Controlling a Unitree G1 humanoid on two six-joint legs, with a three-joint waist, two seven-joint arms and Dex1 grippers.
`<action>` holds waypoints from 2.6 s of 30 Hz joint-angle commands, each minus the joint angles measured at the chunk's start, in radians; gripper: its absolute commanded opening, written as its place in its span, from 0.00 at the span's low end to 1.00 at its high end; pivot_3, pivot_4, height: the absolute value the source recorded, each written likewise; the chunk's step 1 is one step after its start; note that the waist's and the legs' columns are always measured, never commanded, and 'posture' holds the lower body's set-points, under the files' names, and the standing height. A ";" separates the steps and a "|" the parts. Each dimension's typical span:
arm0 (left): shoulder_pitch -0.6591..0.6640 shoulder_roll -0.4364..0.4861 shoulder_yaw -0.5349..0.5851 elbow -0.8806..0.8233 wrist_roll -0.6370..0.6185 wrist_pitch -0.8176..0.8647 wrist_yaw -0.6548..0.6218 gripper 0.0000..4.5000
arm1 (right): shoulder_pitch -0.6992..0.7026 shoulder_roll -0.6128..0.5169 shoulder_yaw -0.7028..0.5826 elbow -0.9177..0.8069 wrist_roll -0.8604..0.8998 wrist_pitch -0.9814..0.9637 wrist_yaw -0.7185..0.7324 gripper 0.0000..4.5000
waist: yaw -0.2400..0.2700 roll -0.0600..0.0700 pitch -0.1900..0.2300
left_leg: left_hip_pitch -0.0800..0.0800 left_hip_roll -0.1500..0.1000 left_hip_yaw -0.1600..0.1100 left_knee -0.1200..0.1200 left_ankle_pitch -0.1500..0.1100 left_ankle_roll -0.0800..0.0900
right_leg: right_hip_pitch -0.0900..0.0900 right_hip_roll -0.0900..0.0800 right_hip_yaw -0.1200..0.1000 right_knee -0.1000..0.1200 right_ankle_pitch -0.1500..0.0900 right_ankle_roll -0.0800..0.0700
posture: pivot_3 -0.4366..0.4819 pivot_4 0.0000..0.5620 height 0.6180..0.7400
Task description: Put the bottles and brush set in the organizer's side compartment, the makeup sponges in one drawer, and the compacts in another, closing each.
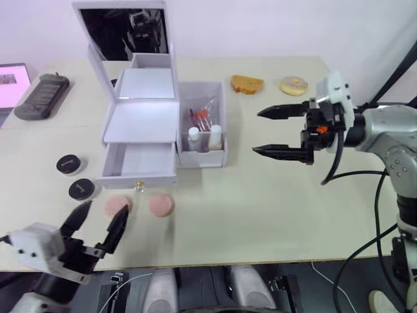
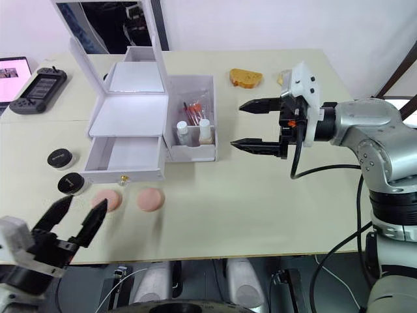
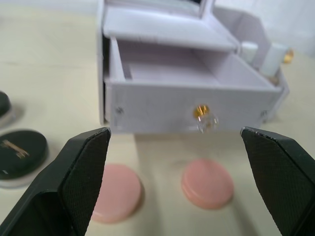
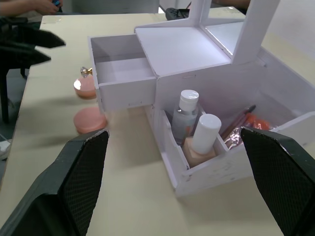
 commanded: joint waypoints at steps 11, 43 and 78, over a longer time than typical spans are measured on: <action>-0.169 0.332 0.332 0.316 0.017 -0.053 -0.158 0.99 | 0.002 -0.025 -0.045 -0.017 0.056 0.020 0.057 1.00 | 0.001 0.000 0.000 | -0.002 0.000 0.001 -0.002 -0.001 0.001 | 0.003 0.000 0.000 -0.004 0.001 -0.001 | 0.48 0.27 1.00; -0.860 1.019 0.137 1.449 0.188 0.097 -1.016 0.99 | 0.188 -0.116 -0.133 0.275 -0.091 -0.186 0.126 1.00 | 0.000 0.002 0.001 | -0.011 0.004 0.012 -0.001 -0.001 0.002 | -0.015 0.001 0.002 0.014 0.000 0.002 | 0.48 0.27 1.00; -0.186 0.202 0.028 0.119 0.174 0.350 -0.480 0.99 | -0.022 -0.065 -0.005 0.025 -0.005 0.006 0.183 1.00 | 0.026 0.010 0.004 | -0.006 0.000 -0.011 0.003 0.003 -0.005 | 0.004 -0.001 -0.013 0.010 -0.002 0.001 | 0.48 0.27 1.00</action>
